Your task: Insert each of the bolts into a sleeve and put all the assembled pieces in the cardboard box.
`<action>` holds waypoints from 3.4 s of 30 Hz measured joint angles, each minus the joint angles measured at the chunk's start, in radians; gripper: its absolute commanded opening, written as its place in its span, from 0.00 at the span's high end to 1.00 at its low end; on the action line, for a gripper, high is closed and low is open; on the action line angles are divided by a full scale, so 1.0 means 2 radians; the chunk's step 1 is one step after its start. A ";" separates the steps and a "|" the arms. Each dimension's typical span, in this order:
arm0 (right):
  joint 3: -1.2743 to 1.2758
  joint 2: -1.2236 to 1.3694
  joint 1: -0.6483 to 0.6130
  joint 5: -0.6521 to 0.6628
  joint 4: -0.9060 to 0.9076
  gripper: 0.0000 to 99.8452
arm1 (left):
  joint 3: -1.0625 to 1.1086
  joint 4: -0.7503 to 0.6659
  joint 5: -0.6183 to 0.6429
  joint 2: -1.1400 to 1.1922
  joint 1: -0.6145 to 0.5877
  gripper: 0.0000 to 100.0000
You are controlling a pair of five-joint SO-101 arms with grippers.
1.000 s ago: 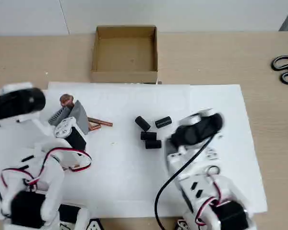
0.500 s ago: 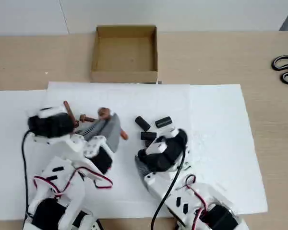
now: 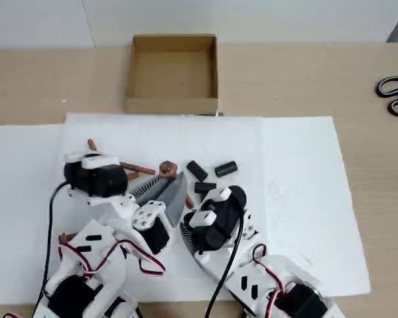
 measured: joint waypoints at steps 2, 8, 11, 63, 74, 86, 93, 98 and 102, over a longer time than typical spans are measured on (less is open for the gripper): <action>0.000 0.000 0.014 0.000 0.000 1.00 | 0.000 0.011 -0.007 0.000 0.001 1.00; 0.000 0.000 0.025 0.000 0.000 1.00 | 0.000 0.011 -0.018 0.000 0.009 1.00; 0.000 0.000 0.025 0.000 0.000 1.00 | 0.000 0.011 -0.018 0.000 0.027 1.00; 0.000 0.000 0.014 0.001 -0.015 1.00 | 0.000 0.049 -0.012 -0.003 0.050 1.00; 0.002 0.001 0.012 0.014 -0.015 1.00 | -0.002 0.104 -0.010 -0.006 0.053 1.00; 0.008 0.003 0.011 0.067 -0.066 1.00 | 0.018 0.107 -0.038 -0.008 0.055 1.00; 0.008 0.003 0.011 0.067 -0.068 1.00 | 0.017 0.106 -0.039 -0.008 0.055 1.00; 0.008 0.003 0.012 0.067 -0.068 1.00 | 0.018 0.095 -0.055 -0.008 0.055 0.91; 0.007 0.002 0.014 0.067 -0.068 1.00 | 0.016 0.095 -0.064 -0.008 0.053 0.80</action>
